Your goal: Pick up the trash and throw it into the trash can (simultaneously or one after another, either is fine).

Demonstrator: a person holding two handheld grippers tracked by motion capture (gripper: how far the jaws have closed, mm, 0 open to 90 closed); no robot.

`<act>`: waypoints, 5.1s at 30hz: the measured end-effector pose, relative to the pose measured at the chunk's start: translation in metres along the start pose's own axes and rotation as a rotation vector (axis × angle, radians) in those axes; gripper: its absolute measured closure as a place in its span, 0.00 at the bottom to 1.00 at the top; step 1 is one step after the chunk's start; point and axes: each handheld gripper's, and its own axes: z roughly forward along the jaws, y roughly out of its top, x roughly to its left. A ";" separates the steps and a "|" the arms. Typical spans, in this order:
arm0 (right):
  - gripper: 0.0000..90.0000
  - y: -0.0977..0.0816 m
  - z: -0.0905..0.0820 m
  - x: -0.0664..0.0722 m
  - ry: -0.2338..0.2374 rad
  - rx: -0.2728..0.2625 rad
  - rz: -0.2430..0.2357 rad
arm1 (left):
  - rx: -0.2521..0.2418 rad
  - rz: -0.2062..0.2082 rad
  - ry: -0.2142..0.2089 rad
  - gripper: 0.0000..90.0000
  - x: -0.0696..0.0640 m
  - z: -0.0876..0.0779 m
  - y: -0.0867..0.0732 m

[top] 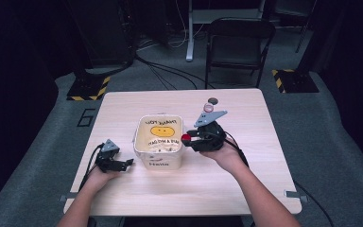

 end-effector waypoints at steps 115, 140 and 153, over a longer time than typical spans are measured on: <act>0.43 0.007 0.020 0.000 -0.074 0.021 0.029 | 0.000 0.006 -0.001 0.13 0.000 0.000 0.000; 0.40 -0.005 -0.014 -0.007 -0.141 0.008 0.048 | 0.001 0.004 -0.001 0.13 0.000 0.000 0.000; 0.34 -0.012 -0.033 -0.019 -0.206 -0.003 0.079 | 0.000 0.003 0.000 0.13 0.000 0.000 0.000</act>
